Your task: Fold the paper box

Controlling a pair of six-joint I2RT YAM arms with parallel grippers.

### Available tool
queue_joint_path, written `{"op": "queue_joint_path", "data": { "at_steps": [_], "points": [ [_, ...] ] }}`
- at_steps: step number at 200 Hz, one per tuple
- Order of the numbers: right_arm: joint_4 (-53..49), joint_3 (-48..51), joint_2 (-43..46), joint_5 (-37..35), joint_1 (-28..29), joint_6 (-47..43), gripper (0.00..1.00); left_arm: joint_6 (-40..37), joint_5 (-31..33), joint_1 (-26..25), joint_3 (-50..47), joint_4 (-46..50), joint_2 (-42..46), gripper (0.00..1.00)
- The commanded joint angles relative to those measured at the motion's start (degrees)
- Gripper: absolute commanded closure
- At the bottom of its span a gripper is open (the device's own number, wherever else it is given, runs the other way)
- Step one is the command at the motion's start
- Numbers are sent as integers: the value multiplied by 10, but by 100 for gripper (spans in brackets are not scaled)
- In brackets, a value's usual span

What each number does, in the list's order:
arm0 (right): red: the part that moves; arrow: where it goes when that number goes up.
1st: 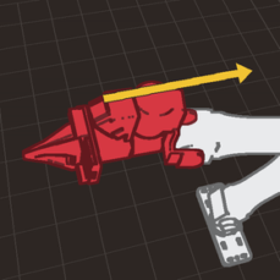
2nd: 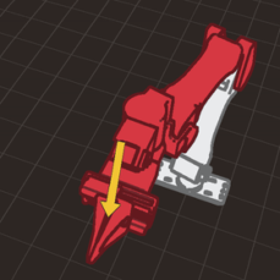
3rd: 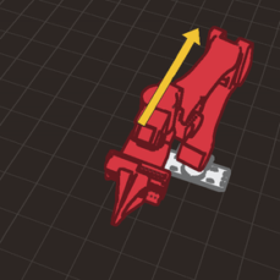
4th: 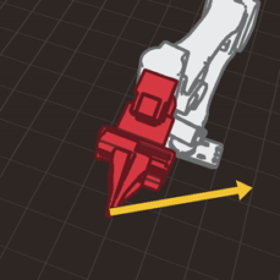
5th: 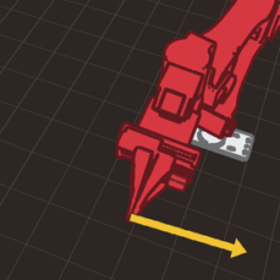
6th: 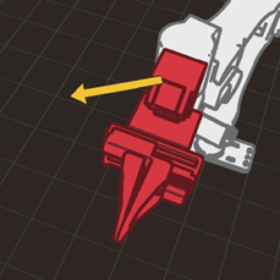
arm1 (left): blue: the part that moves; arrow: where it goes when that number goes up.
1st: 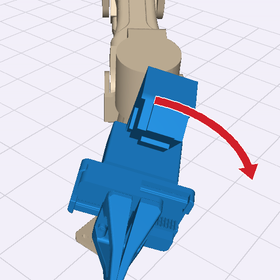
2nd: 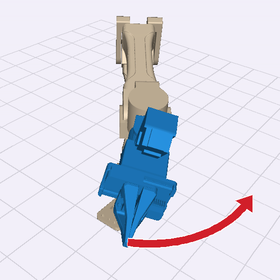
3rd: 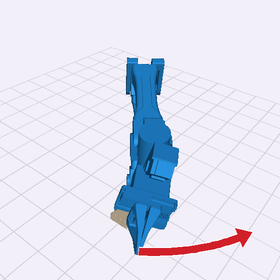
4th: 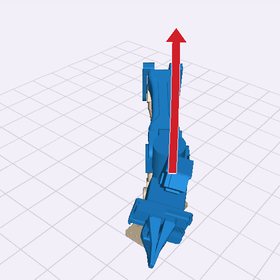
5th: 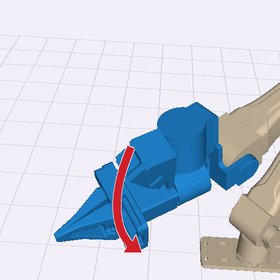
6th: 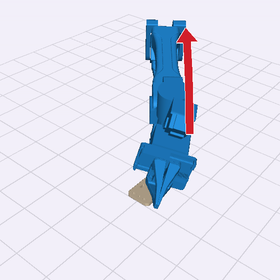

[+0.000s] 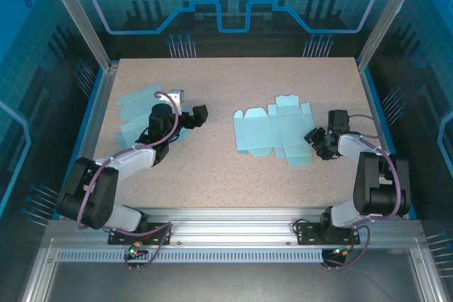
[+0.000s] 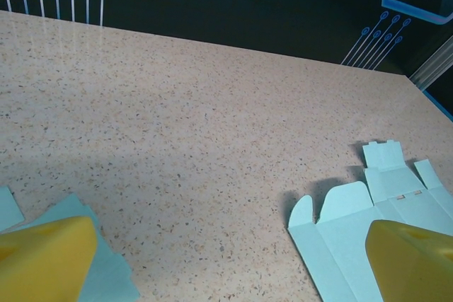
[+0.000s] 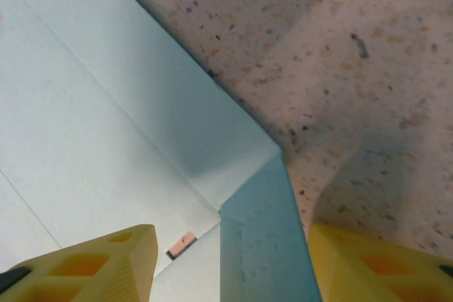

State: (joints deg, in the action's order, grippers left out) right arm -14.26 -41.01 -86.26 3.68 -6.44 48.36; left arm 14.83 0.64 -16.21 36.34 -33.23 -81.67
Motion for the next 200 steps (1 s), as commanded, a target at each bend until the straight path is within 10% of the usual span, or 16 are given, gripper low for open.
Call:
{"op": "queue_joint_path", "data": {
  "at_steps": [1, 98, 200],
  "points": [
    [18, -23, -20, 12, -6, 12, 47, -23, 9, -4, 20, 8, 17, 1],
    [2, -82, -19, 0, 14, -102, 99, -57, -8, -4, 72, 59, 22, 1],
    [-7, -171, 130, -7, 150, -339, 100, -228, -219, -4, 253, 192, 3, 1]
  ]
}}
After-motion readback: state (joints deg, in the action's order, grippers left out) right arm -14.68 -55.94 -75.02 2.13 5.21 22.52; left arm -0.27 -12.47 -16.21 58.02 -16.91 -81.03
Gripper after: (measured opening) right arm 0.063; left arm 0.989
